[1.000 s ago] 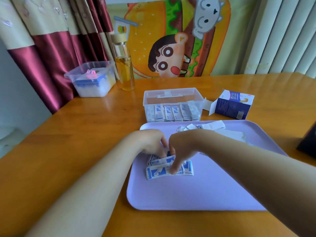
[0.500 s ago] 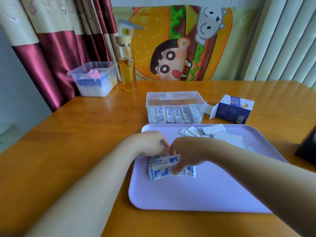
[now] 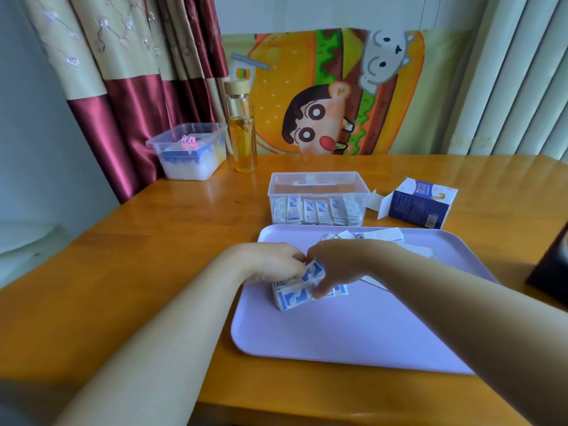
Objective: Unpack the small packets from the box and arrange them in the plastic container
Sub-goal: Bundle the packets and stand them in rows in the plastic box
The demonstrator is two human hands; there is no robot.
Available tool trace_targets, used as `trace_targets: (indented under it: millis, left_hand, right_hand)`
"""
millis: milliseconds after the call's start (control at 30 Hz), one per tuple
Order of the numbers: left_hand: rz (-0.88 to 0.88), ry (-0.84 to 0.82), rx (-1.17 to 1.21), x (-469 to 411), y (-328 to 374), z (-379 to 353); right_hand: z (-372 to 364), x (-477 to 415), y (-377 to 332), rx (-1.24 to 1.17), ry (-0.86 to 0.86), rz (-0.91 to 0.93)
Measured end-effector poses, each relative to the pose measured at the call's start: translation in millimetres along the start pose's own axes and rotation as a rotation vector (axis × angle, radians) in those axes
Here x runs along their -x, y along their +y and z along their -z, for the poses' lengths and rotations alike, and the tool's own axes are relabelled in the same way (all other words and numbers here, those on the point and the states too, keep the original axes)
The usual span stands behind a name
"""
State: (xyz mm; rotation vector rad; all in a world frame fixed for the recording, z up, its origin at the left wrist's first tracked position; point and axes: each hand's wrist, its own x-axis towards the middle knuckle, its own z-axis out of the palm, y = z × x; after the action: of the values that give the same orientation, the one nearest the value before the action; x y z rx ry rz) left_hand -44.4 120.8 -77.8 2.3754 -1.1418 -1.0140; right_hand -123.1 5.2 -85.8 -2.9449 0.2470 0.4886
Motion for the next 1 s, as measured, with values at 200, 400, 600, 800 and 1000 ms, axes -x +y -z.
trace_targets:
  millis: [200,400,600,800,1000]
  left_hand:
    - [-0.089,0.170,-0.174,2.1,-11.2,-17.9]
    - [-0.240,0.537,-0.172,2.2,-26.1,-45.0]
    - [-0.306,0.581,-0.146,-1.0,-32.3,-61.2]
    - [-0.327,0.624,-0.118,-6.6,-32.2,-71.0]
    - [-0.372,0.637,-0.059,-7.1,-35.1,-73.9]
  right_hand:
    - [-12.3,4.3,1.4,0.028,0.182,0.007]
    - [-40.9,26.8,13.6,-0.459,0.503,-0.005]
    - [-63.0,33.2,18.6,-0.585,0.613,0.111]
    - [-71.7,29.7,16.6,-0.492,0.655,0.137]
    - [-72.9,26.9,15.4,-0.606,0.485,0.171]
